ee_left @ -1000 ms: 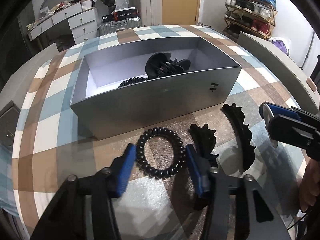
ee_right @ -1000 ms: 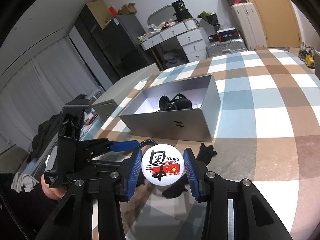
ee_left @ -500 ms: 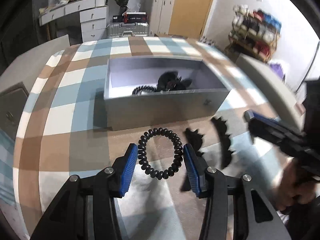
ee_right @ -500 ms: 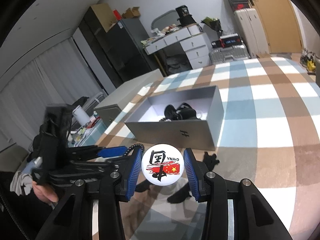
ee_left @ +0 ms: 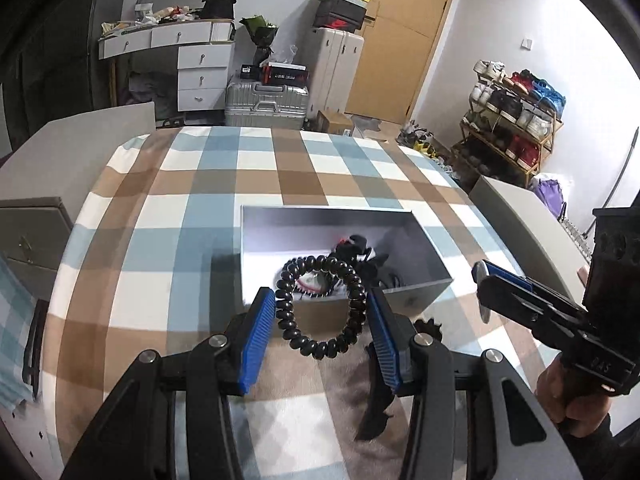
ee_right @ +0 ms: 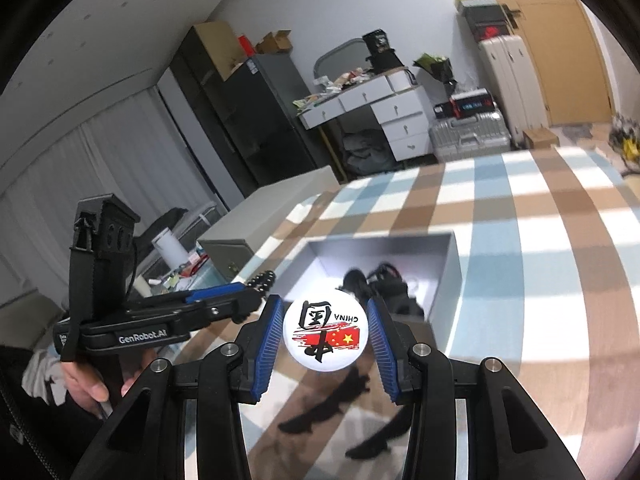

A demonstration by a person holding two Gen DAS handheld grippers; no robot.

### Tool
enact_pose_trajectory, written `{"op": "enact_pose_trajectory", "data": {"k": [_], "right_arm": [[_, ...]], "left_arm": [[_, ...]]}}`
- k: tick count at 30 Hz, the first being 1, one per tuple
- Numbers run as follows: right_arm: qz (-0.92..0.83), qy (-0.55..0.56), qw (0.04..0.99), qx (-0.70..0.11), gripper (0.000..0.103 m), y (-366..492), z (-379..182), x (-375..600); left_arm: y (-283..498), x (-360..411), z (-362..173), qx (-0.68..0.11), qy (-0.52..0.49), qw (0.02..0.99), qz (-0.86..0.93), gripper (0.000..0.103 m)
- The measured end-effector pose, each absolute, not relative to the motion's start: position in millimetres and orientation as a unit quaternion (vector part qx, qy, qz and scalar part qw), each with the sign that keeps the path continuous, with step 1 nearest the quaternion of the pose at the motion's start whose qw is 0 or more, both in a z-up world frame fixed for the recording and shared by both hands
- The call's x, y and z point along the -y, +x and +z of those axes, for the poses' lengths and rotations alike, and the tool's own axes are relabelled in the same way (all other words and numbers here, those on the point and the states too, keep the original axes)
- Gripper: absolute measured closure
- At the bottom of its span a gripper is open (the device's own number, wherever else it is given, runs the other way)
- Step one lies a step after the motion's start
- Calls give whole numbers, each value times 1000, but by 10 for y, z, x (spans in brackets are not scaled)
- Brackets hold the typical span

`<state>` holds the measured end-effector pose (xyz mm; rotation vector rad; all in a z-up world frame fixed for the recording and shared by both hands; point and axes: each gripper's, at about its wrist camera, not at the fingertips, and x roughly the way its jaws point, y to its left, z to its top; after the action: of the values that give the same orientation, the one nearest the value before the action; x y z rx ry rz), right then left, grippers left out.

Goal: Organize jewelry
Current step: 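Carry the badge and hair tie into the silver box and open both grippers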

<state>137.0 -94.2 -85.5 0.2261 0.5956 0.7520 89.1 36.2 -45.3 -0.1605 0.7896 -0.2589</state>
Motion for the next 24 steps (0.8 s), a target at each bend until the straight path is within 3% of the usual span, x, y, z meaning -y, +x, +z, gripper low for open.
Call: {"op": "enact_pose_trajectory", "data": {"k": [11,24], "right_arm": [[372,117,869,-304,61,1914,-734,646],[361,100,848,-374,61,2415,-1014,241]], "left_arm": [[1161,-363,-502,-388,-83,908,-130,62],[1335,-359,-683,-416,-83,893,-152,62]]}}
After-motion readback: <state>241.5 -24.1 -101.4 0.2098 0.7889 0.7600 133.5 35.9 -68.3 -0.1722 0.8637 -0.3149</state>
